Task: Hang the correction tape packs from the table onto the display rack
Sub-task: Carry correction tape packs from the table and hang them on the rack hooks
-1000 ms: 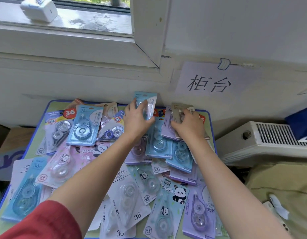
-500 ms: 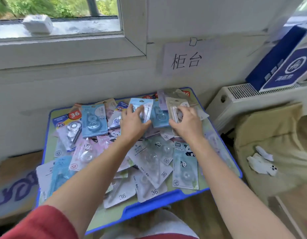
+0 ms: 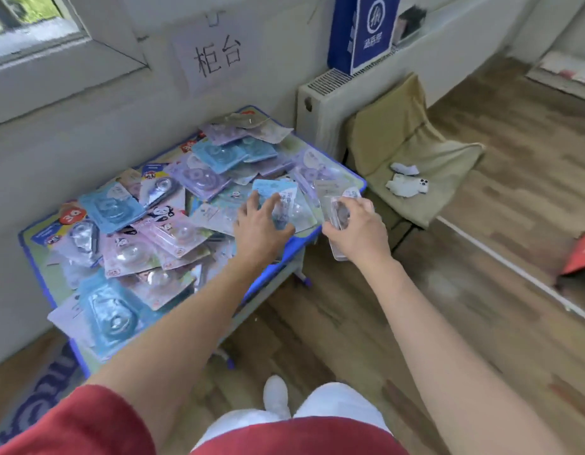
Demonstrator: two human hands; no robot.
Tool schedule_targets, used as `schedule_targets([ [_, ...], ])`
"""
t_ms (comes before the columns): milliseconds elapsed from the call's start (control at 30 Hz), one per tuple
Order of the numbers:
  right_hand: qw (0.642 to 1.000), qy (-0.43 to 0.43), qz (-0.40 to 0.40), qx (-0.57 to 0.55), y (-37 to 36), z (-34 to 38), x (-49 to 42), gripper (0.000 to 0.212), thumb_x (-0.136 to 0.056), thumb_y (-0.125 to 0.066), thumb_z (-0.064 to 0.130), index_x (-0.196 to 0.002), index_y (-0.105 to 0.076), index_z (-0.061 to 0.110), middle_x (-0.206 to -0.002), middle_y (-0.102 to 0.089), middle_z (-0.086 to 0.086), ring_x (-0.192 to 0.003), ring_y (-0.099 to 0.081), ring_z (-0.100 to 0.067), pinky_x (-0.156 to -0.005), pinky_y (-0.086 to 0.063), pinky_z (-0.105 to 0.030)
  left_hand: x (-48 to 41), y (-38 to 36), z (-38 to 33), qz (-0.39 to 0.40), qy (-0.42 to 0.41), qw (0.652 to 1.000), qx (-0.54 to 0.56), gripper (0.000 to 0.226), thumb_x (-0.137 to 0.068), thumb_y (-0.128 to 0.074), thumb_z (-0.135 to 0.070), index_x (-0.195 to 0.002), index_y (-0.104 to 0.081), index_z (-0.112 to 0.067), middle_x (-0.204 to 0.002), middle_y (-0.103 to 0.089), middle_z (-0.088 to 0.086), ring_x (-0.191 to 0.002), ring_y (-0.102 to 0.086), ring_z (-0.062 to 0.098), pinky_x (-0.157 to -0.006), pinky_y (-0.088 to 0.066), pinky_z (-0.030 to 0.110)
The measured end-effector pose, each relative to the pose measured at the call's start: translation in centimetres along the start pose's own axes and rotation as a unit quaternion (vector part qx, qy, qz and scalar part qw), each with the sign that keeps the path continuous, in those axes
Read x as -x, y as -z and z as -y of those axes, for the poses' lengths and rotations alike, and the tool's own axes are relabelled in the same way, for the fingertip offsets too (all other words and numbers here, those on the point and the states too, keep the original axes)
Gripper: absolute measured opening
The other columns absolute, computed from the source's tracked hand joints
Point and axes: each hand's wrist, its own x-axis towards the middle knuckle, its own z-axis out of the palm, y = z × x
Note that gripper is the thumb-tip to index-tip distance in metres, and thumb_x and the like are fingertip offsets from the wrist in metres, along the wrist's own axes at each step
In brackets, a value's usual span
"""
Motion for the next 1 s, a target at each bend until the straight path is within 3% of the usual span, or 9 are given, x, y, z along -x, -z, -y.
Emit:
schedule_targets([
  [533, 0.971, -0.219, -0.094, -0.017, 14.6, -27.8, 21.6, 0.051, -0.081, -0.064, 0.030, -0.130, -0.052, 0.018, -0.132, -0.045, -0.006, -0.108, -0.053, -0.030, -0.091, -0.042, -0.035, 20.1, -18.3, -20.6, 0.134, -0.161, 0.977, -0.045, 0.060, -0.086, -0.061, -0.035, -0.142, -0.040, -0.024, -0.152, -0.025, 0.008, -0.134, -0.026, 0.031, -0.104, -0.027, 0.042],
  [700, 0.953, -0.279, -0.122, -0.010, 19.7, -35.5, 28.4, 0.052, -0.082, -0.063, 0.030, -0.131, -0.050, 0.020, -0.133, -0.043, -0.003, -0.112, -0.050, -0.029, -0.092, -0.042, -0.036, 26.9, -23.9, -27.7, 0.174, -0.218, 0.959, -0.045, 0.056, -0.086, -0.061, -0.033, -0.138, -0.044, -0.023, -0.148, -0.029, 0.007, -0.130, -0.030, 0.030, -0.099, -0.031, 0.039],
  [1000, 0.907, -0.361, -0.215, -0.010, 28.0, -46.6, 34.4, 0.057, -0.083, -0.063, 0.030, -0.135, -0.047, 0.017, -0.137, -0.041, -0.005, -0.114, -0.050, -0.029, -0.093, -0.043, -0.040, 32.4, -32.4, -41.0, 0.235, -0.325, 0.915, -0.034, 0.060, -0.087, -0.061, -0.036, -0.142, -0.040, -0.026, -0.152, -0.025, 0.005, -0.136, -0.024, 0.028, -0.106, -0.026, 0.040],
])
